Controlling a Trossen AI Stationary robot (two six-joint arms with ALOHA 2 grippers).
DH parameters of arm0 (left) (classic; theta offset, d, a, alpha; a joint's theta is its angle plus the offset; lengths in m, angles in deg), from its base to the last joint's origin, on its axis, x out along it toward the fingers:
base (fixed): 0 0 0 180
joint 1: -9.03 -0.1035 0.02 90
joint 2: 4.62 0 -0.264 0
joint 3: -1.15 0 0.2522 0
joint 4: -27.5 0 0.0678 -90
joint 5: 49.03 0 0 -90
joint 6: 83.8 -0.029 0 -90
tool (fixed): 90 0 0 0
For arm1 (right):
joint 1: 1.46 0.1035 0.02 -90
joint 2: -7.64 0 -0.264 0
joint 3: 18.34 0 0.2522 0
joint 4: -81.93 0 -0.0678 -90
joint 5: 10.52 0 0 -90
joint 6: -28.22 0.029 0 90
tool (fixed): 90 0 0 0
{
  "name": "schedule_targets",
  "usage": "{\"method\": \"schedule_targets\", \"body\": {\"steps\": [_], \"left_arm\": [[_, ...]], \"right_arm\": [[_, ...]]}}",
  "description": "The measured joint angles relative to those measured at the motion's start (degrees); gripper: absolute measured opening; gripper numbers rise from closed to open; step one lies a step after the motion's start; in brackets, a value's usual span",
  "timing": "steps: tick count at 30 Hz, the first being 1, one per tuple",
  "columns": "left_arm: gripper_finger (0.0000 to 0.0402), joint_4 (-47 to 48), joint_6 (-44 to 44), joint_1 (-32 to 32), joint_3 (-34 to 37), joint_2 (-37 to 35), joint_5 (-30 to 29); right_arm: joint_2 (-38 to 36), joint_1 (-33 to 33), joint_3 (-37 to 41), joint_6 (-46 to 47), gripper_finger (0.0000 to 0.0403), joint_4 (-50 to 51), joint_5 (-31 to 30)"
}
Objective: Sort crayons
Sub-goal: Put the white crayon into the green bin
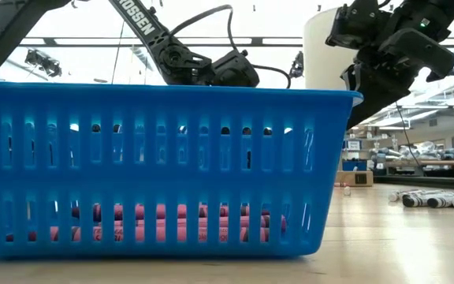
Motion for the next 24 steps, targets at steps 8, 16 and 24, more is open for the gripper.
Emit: {"method": "schedule_targets", "body": {"steps": [8, 16, 24], "left_arm": [[0.0011, -0.04, 0.22, 0.00, 0.02, -0.09, 0.46], [0.0017, -0.05, 1.18, 0.02, 0.02, -0.09, 0.48], [0.0018, 1.52, 1.22, 0.20, 0.28, -2.03, 0.88]], "right_arm": [[0.02, 0.00, 0.00, 0.00, 0.0093, 0.00, 0.34], [0.04, 0.00, -0.02, 0.00, 0.0093, 0.02, 0.39], [0.04, 0.00, -0.02, 0.20, 0.0093, 0.02, 0.94]]}}
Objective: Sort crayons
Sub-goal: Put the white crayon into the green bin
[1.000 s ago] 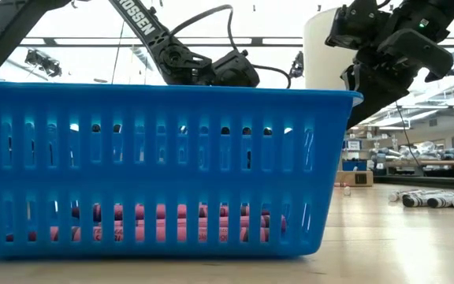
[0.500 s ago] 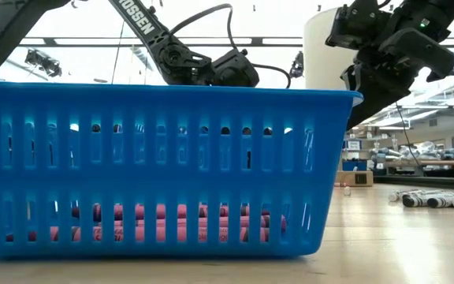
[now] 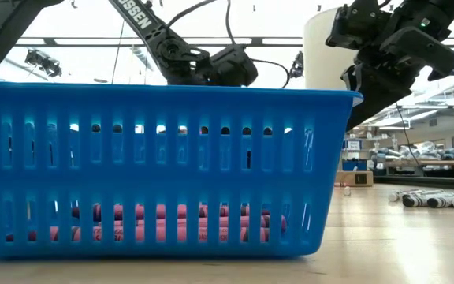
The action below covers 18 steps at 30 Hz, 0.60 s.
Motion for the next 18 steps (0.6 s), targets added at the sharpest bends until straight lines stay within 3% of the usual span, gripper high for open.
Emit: {"method": "schedule_targets", "body": {"steps": [13, 18], "left_arm": [[0.0018, 1.96, -3.57, 0.96, -0.12, -3.72, -0.46], [0.0018, 3.82, -6.26, 4.22, -0.13, -5.16, -6.71]], "right_arm": [[0.00, 0.00, -0.02, 0.48, 0.0093, 0.31, 0.09], [0.00, -0.02, -0.02, 2.16, 0.0093, 1.08, -4.88]]}}
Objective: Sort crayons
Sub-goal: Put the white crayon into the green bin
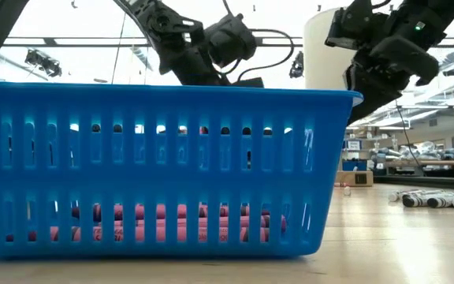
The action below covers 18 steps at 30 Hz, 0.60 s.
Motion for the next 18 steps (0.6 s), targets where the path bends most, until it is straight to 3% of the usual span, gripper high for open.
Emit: {"method": "schedule_targets", "body": {"steps": [10, 18], "left_arm": [[0.0018, 10.89, -1.53, 6.59, 0.04, -3.42, -6.31], [0.0018, 20.97, 1.62, 12.40, -0.02, -9.24, -11.66]], "right_arm": [[0.00, 0.23, 1.29, -1.46, 0.0093, 2.98, -3.01], [0.00, 2.17, 1.36, -10.19, 0.0093, 1.86, -17.39]]}}
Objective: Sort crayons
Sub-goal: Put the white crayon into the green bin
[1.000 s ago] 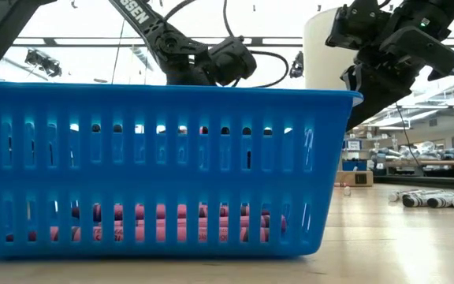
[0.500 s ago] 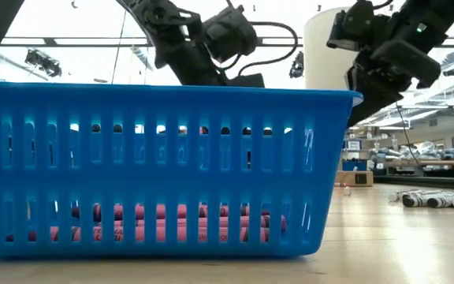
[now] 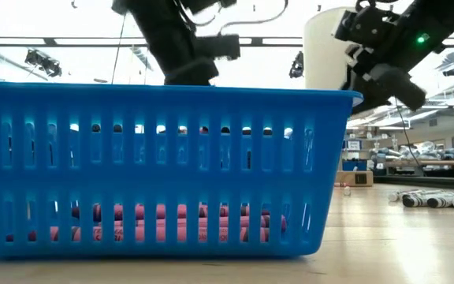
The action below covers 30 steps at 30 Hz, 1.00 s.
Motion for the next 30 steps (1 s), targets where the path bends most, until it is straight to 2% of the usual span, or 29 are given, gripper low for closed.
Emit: {"method": "schedule_targets", "body": {"steps": [3, 8, 14, 20, 30], "left_arm": [[0.0018, 0.85, 0.67, 2.40, 0.53, -2.54, -4.37], [0.0018, 2.35, 4.09, 5.65, 0.96, -6.12, -9.33], [0.0018, 5.49, 13.65, 11.60, 0.94, -10.13, -8.47], [0.0018, 9.20, 26.57, 21.24, 0.92, -11.19, -5.39], [0.0018, 10.27, 54.51, 36.93, 0.96, -11.19, -2.73]], "right_arm": [[0.00, 0.19, -0.02, -0.07, 0.0093, -0.25, -5.49], [0.00, 0.19, 0.00, 0.21, 0.0093, -1.30, -6.53], [-0.04, 0.19, 0.00, -0.01, 0.0093, -3.35, -5.41], [-0.03, 0.19, 0.00, -2.17, 0.0093, -4.90, -3.32], [-0.02, 0.25, 0.00, -8.17, 0.0093, -9.27, 0.31]]}}
